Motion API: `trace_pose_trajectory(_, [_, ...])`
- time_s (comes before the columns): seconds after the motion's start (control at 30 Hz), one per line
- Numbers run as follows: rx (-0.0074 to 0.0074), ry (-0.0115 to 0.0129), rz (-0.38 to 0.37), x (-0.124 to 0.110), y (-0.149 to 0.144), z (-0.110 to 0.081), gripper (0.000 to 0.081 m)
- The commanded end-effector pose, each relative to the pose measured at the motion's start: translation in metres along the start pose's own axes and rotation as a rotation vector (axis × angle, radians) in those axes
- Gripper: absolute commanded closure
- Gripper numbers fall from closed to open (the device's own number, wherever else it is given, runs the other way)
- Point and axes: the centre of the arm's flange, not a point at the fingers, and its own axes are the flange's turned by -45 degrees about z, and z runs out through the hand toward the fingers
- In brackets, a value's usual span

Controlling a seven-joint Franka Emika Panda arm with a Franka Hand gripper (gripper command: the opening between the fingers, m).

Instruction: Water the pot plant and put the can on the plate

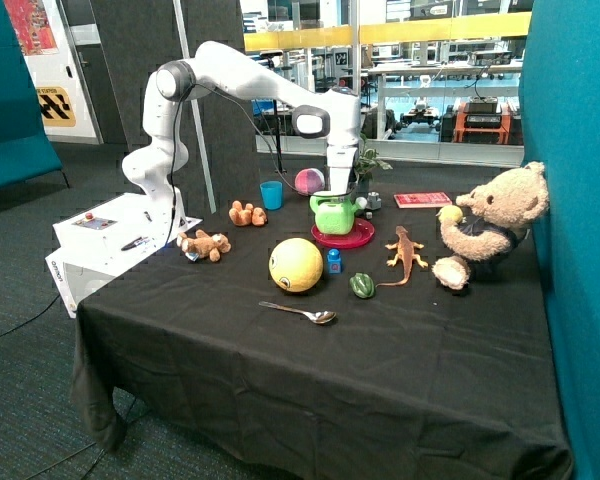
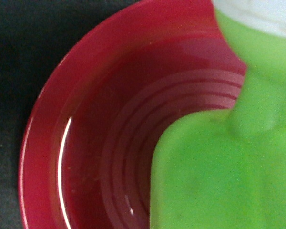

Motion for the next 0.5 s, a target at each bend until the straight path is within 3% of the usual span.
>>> trace_pose_trajectory(0.0, [0.0005, 0.0006, 0.008, 0.0029, 0.0033, 0.0069, 0.0808])
trace_pose_trajectory(0.17, [0.0005, 0.0006, 0.002, 0.0038, 0.0046, 0.0077, 0.0808])
trace_pose_trajectory(0.27, [0.0005, 0.0006, -0.009, 0.0025, 0.0033, 0.0088, 0.0475])
trace_pose_trajectory(0.47, [0.0005, 0.0006, -0.014, 0.0006, 0.0021, 0.0113, 0.0269])
